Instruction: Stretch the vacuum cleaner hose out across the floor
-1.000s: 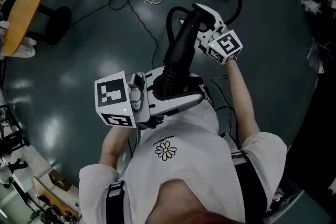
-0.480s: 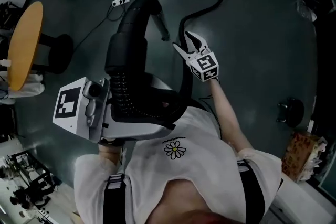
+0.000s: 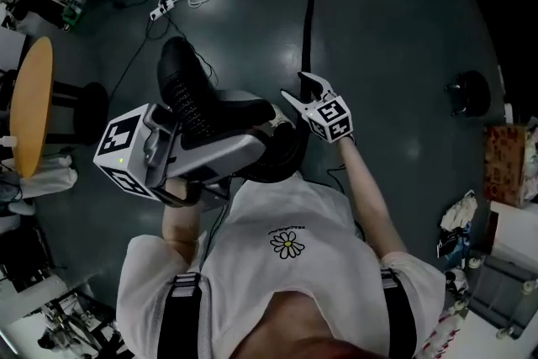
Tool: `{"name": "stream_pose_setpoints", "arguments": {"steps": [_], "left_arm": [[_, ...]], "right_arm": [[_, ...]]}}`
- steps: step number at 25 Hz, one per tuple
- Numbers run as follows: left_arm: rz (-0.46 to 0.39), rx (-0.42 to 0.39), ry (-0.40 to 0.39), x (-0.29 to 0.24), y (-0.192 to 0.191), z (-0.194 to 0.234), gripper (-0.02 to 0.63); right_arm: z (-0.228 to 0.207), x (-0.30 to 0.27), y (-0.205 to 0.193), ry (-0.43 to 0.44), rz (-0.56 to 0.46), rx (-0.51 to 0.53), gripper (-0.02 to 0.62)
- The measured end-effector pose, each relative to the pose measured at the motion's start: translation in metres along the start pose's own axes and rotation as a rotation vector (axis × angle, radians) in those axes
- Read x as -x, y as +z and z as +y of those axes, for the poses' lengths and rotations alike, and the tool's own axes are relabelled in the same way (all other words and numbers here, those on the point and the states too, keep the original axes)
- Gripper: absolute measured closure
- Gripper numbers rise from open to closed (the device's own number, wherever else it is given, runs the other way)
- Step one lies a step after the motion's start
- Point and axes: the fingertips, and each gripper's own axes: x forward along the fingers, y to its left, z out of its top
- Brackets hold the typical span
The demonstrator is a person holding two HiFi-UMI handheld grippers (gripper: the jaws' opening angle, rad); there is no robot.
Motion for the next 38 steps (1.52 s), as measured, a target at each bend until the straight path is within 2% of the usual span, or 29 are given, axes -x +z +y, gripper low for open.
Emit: {"name": "stream_pose_setpoints", "arguments": {"steps": [1, 3, 5, 6, 8, 10, 11, 13, 16, 18, 20, 22, 26, 30, 33, 36, 38], "left_arm": [[0.009, 0.023, 0.014, -0.001, -0.016, -0.007, 0.491], [0.034, 0.094, 0.041, -0.006, -0.049, -0.02, 0.491], [0.059, 0.176, 0.055, -0.018, -0.08, -0.026, 0.49], [0.071, 0.199, 0.05, -0.026, -0.091, -0.028, 0.491], [0.096, 0.213, 0.017, -0.033, -0.116, -0.039, 0.491], [0.14, 0.168, -0.009, -0.034, -0.144, -0.057, 0.491], [0.164, 0.129, -0.017, -0.035, -0.156, -0.065, 0.491], [0.206, 0.06, -0.029, -0.035, -0.177, -0.074, 0.489], [0.283, 0.044, -0.012, -0.024, -0.206, -0.076, 0.491], [0.378, 0.052, -0.012, -0.013, -0.225, -0.081, 0.491], [0.477, 0.024, -0.038, 0.0, -0.239, -0.091, 0.491], [0.538, -0.005, -0.067, 0.013, -0.247, -0.103, 0.491], [0.517, 0.051, -0.07, 0.022, -0.246, -0.104, 0.491], [0.522, 0.102, -0.097, 0.021, -0.253, -0.109, 0.491], [0.509, 0.126, -0.112, 0.018, -0.256, -0.112, 0.489], [0.48, 0.136, -0.116, 0.011, -0.256, -0.113, 0.489], [0.469, 0.127, -0.102, 0.011, -0.254, -0.11, 0.49]], "right_arm": [[0.013, 0.02, -0.015, -0.021, 0.002, -0.033, 0.33], [0.06, 0.056, -0.047, 0.001, 0.042, -0.077, 0.33], [0.098, 0.087, -0.075, 0.014, 0.083, -0.061, 0.33], [0.098, 0.097, -0.081, -0.017, 0.075, -0.064, 0.33], [0.083, 0.112, -0.089, -0.086, 0.018, -0.167, 0.33], [0.079, 0.13, -0.089, -0.088, -0.031, -0.25, 0.33], [0.083, 0.137, -0.084, -0.07, -0.033, -0.225, 0.33], [0.099, 0.139, -0.074, -0.022, -0.003, -0.112, 0.33], [0.124, 0.125, -0.072, 0.019, 0.03, -0.028, 0.33], [0.136, 0.112, -0.075, 0.018, 0.033, -0.036, 0.33], [0.145, 0.097, -0.08, 0.005, 0.029, -0.069, 0.33], [0.151, 0.085, -0.086, -0.008, 0.022, -0.116, 0.33], [0.152, 0.082, -0.096, -0.013, 0.011, -0.222, 0.33], [0.144, 0.094, -0.088, 0.004, -0.001, -0.259, 0.33], [0.136, 0.096, -0.073, 0.061, -0.023, -0.271, 0.33], [0.146, 0.085, -0.083, 0.164, 0.058, -0.215, 0.33], [0.148, 0.077, -0.099, 0.2, 0.122, -0.205, 0.33]]}}
